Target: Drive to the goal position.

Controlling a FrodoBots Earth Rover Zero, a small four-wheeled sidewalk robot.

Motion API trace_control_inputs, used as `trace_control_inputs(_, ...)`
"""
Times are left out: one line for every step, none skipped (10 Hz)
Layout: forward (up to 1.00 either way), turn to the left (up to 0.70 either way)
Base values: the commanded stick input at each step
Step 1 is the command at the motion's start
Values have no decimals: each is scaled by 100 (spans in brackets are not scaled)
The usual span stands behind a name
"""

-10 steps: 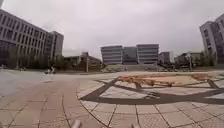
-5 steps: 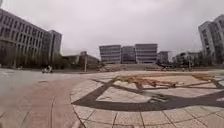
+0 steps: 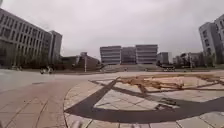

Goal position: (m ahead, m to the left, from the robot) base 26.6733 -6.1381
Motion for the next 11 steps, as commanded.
trace_control_inputs(70, 0)
trace_control_inputs(70, 0)
trace_control_inputs(70, 0)
trace_control_inputs(70, 0)
trace_control_inputs(70, 0)
trace_control_inputs(70, 0)
trace_control_inputs(70, 0)
trace_control_inputs(70, -9)
trace_control_inputs(70, -27)
trace_control_inputs(70, -22)
trace_control_inputs(70, -17)
